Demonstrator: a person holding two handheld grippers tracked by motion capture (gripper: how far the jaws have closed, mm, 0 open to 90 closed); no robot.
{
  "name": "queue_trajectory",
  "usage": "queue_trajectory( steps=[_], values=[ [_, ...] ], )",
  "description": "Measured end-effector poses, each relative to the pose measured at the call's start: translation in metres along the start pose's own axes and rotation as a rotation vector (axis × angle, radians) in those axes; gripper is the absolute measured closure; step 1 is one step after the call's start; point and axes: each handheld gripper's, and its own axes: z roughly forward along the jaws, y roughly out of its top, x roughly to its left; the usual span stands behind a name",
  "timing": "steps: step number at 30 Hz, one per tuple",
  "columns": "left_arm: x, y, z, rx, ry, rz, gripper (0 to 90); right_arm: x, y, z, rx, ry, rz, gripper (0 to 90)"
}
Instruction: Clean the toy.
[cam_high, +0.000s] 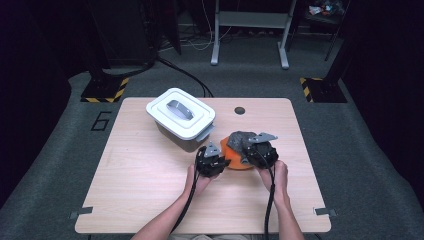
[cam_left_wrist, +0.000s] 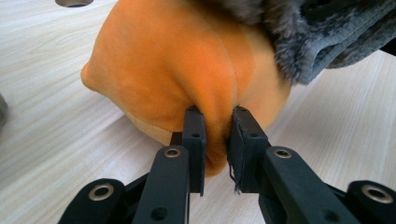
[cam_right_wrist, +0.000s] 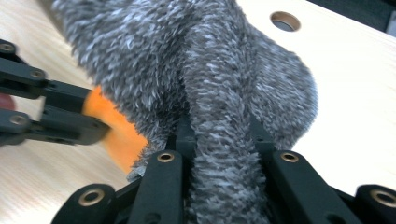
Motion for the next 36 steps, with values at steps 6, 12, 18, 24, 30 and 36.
queue_trajectory(
  steps=[6, 12, 18, 24, 30, 36],
  values=[
    [0.001, -0.001, 0.000, 0.002, -0.001, -0.003, 77.9, -0.024, -0.016, 0.002, 0.010, -0.029, 0.073, 73.1],
    [0.002, -0.001, 0.001, 0.000, -0.001, -0.010, 77.9, -0.044, -0.035, 0.017, 0.074, -0.063, 0.144, 72.9],
    [0.003, -0.002, 0.001, -0.002, 0.000, -0.011, 77.7, -0.052, -0.048, 0.032, 0.121, -0.070, 0.167, 72.9],
    [0.005, -0.004, 0.000, -0.001, -0.003, -0.018, 77.7, -0.052, -0.044, 0.017, 0.082, -0.073, 0.169, 73.0],
    [0.005, -0.004, 0.001, -0.001, -0.002, -0.014, 77.4, -0.036, -0.026, -0.011, -0.011, -0.034, 0.112, 73.0],
    [0.006, -0.004, 0.001, -0.003, 0.001, -0.018, 76.4, -0.014, -0.019, -0.001, 0.014, -0.021, 0.055, 73.0]
  ],
)
